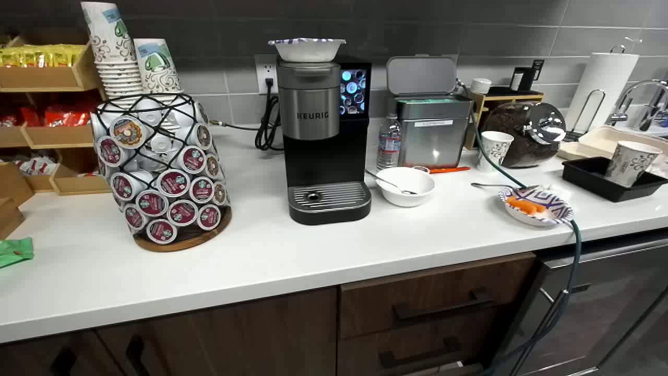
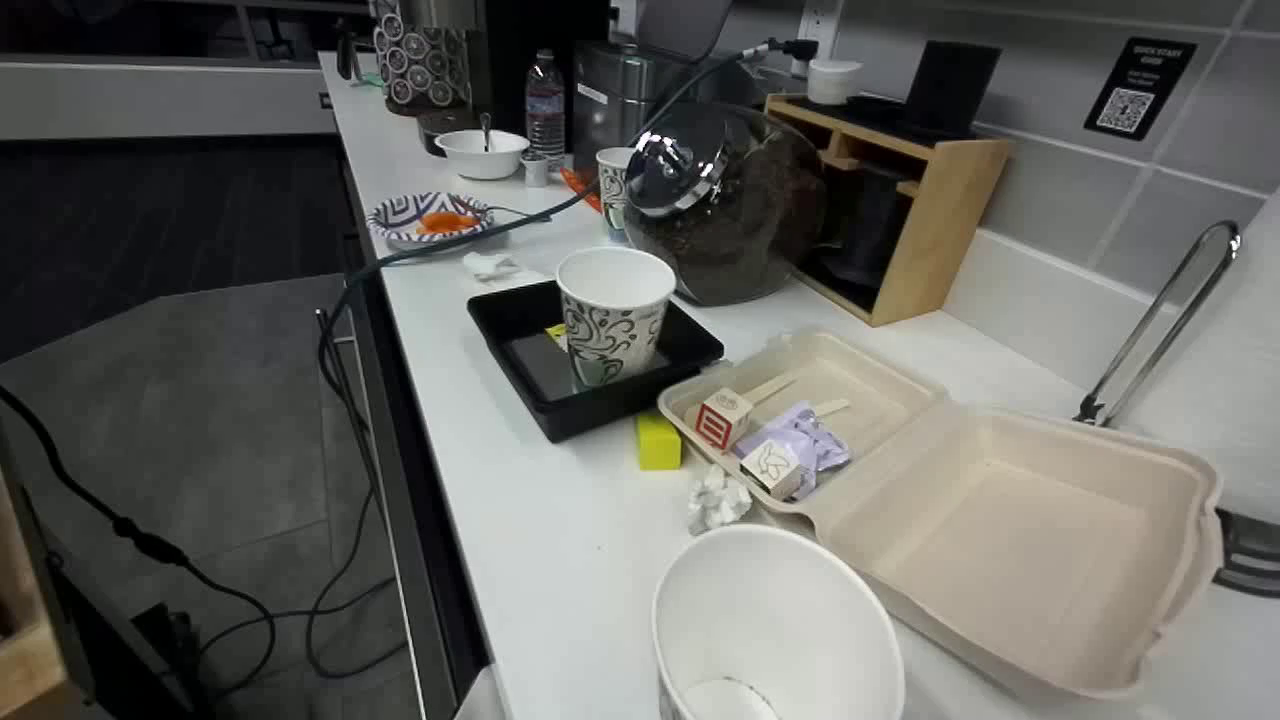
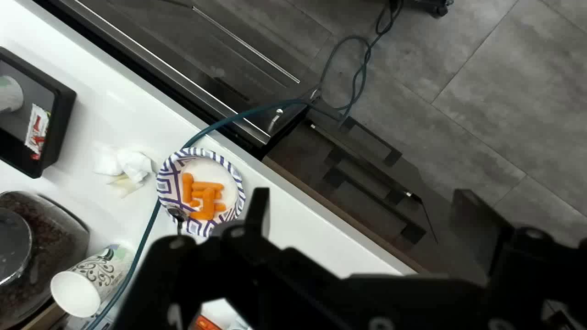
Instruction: Put the silver spoon in the black and white bowl.
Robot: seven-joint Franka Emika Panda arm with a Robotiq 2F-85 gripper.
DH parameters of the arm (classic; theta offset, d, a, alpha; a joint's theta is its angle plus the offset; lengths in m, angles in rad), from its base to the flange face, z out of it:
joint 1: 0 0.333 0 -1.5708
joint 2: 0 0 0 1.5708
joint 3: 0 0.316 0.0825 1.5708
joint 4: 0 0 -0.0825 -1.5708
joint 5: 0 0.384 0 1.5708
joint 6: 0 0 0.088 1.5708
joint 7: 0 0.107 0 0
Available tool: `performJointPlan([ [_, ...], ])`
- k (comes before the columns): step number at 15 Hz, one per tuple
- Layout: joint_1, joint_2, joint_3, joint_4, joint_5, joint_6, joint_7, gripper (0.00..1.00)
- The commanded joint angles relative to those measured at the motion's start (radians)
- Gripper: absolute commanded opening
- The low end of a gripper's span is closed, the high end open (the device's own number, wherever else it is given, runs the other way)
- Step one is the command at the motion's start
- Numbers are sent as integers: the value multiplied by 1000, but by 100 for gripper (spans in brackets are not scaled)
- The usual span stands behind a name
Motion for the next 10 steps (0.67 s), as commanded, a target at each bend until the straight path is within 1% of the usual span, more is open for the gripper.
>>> performJointPlan([
  [1,28,6,-20,2,-12,-3,13,100],
  [2,36,11,-24,17,10,-25,7,100],
  [3,28,6,-20,2,-12,-3,13,100],
  [10,28,6,-20,2,-12,-3,13,100],
])
